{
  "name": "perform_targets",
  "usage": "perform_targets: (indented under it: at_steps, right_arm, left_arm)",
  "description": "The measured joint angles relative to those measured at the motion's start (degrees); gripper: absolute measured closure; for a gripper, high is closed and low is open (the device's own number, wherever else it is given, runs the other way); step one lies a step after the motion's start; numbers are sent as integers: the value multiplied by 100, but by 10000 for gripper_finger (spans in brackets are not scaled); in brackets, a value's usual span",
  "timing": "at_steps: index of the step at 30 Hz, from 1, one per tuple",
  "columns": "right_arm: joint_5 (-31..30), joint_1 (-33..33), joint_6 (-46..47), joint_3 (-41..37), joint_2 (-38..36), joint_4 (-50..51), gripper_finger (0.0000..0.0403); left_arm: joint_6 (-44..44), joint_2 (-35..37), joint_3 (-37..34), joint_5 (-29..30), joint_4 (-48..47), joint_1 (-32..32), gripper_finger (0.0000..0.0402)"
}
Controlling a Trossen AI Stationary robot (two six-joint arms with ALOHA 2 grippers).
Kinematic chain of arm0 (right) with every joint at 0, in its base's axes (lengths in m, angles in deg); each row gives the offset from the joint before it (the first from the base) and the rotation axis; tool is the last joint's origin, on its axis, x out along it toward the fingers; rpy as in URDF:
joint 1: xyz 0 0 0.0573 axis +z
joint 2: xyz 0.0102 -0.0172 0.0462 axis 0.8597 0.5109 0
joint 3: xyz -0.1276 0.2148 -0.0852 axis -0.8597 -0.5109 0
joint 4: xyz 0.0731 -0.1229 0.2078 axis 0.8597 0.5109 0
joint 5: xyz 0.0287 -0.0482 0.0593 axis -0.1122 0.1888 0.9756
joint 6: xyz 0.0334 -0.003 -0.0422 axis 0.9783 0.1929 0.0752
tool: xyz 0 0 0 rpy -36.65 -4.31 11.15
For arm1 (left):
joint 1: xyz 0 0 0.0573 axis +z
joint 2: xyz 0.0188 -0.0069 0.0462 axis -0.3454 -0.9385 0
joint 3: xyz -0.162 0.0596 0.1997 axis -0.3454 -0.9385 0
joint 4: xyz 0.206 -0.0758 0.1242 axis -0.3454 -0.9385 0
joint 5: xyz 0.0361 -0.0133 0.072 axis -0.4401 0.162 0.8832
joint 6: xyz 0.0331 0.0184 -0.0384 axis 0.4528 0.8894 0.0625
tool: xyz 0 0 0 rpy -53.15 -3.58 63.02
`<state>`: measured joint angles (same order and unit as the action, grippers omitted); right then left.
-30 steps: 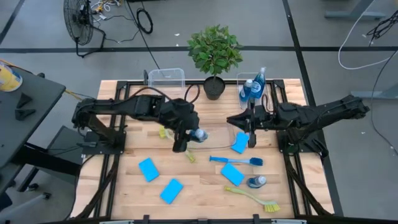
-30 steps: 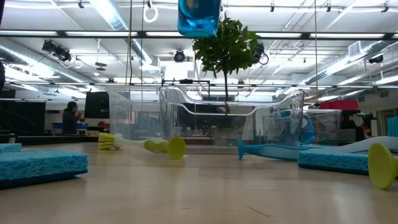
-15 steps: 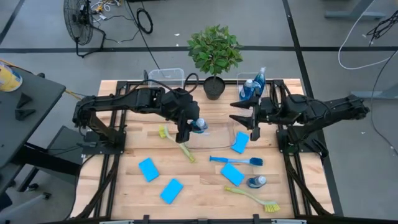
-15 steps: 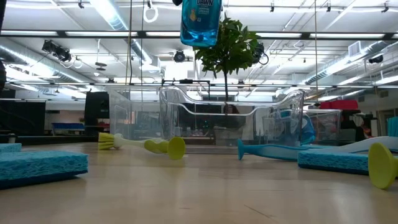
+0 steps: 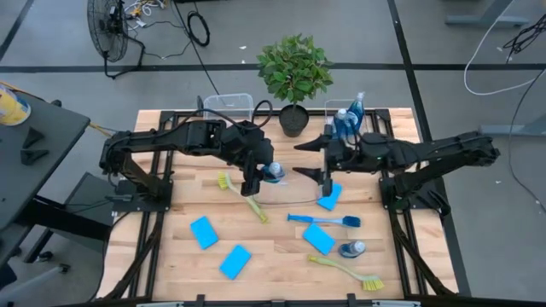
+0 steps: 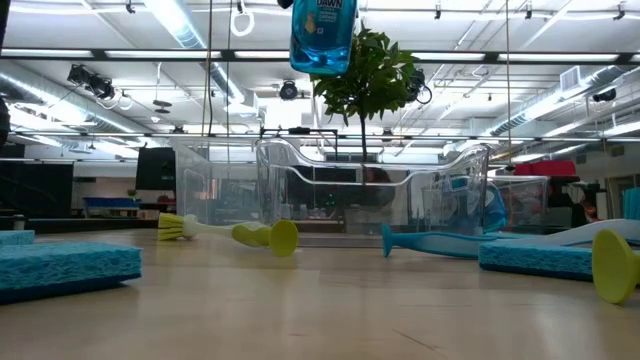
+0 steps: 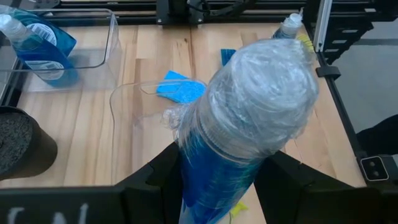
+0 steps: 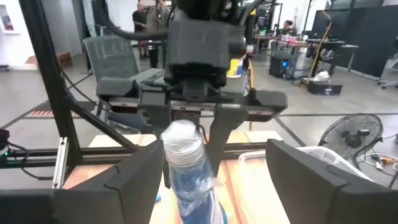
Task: Pick & Place Kitchen Sink Supplies
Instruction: Put the dish soap into the top transparent bin
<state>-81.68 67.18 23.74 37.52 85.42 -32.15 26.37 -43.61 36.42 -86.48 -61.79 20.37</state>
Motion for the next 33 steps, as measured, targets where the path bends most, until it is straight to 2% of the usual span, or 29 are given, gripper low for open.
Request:
perform_targets:
  at_steps: [18,33]
  right_arm:
    - [173,-19,-426,0,1000,-1044,117]
    - [254,-235,-413,0,1174,-1425,117]
  left_arm:
    - [-31,2,0,12,-5,0,239]
    - [-32,4,-1,158,-4,0,239]
